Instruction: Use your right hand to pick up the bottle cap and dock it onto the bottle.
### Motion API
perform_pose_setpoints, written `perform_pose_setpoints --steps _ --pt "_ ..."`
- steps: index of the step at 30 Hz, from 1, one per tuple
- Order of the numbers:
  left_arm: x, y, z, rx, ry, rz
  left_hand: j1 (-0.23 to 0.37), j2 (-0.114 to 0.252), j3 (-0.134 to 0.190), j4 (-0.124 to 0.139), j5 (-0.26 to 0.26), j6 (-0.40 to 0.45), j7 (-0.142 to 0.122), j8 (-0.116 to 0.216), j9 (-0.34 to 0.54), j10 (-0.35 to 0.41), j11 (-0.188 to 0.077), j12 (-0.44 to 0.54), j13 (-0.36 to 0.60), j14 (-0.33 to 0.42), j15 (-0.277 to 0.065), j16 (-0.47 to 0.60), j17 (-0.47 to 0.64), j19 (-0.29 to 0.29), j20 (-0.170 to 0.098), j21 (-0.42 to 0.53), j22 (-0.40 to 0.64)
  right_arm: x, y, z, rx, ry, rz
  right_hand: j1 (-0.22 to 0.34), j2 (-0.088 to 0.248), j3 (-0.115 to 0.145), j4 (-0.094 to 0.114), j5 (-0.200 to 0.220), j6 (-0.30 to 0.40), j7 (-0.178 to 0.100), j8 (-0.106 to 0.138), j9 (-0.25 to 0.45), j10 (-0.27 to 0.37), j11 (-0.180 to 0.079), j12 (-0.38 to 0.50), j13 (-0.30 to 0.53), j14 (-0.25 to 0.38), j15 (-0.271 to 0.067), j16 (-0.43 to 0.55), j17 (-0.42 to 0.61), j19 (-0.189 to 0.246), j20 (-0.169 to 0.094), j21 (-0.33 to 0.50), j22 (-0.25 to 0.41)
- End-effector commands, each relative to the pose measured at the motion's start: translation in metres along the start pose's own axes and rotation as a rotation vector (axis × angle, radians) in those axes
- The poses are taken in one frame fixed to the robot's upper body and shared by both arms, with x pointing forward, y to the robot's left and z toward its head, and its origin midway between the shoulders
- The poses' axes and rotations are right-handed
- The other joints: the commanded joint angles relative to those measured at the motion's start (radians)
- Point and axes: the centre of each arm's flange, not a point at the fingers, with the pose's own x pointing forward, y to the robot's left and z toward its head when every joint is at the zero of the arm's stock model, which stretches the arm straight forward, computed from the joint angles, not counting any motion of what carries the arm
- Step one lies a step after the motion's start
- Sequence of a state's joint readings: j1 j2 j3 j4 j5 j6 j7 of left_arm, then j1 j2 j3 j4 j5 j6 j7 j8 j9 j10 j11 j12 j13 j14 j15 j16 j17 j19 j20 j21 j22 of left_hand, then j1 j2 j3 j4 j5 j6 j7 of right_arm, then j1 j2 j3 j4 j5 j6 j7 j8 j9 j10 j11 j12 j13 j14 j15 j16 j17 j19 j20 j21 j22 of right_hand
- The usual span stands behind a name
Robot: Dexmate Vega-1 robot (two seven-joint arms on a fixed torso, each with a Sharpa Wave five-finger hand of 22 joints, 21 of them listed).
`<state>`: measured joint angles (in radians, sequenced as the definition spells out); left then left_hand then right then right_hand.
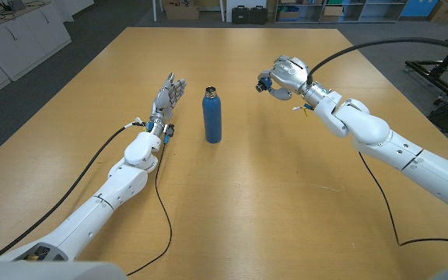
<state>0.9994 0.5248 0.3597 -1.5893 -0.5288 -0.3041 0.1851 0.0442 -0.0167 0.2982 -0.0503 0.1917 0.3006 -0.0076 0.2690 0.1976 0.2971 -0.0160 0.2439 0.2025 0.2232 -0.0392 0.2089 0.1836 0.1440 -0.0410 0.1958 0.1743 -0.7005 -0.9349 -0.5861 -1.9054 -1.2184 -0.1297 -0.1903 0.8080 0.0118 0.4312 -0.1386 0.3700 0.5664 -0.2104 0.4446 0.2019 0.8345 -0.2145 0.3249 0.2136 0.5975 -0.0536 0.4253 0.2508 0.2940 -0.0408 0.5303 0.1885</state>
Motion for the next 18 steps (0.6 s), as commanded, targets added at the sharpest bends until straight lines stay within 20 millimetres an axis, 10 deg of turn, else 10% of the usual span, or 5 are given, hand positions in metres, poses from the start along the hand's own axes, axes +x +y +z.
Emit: perform_pose_setpoints --steps 1,18 --pt "0.000 0.000 -0.002 -0.005 0.002 0.004 0.002 0.008 0.003 -0.007 -0.005 0.007 0.002 -0.003 0.006 0.006 -0.001 -0.001 0.001 0.006 -0.024 -0.002 0.004 0.004 -0.018 0.000 0.003 0.020 -0.015 0.003 -0.047 0.008 -0.122 0.001 0.037 0.006 0.008 0.008 0.198 -0.014 0.008 0.003 0.004 -0.008 -0.004 -0.001 0.010 -0.139 -0.001 0.001 0.012 -0.037 0.007 0.003" --pt "0.004 -0.001 0.001 -0.006 -0.002 -0.003 0.002 0.010 0.004 -0.008 -0.005 0.010 0.002 -0.004 0.006 0.012 0.001 -0.001 0.002 0.007 -0.024 -0.003 0.004 0.004 -0.018 -0.001 0.003 0.034 -0.038 0.027 -0.178 -0.049 -0.290 0.001 0.040 0.007 0.008 0.011 0.202 -0.015 0.010 0.005 0.007 -0.008 -0.008 -0.003 0.014 -0.142 -0.005 0.000 0.021 -0.044 0.010 0.003"
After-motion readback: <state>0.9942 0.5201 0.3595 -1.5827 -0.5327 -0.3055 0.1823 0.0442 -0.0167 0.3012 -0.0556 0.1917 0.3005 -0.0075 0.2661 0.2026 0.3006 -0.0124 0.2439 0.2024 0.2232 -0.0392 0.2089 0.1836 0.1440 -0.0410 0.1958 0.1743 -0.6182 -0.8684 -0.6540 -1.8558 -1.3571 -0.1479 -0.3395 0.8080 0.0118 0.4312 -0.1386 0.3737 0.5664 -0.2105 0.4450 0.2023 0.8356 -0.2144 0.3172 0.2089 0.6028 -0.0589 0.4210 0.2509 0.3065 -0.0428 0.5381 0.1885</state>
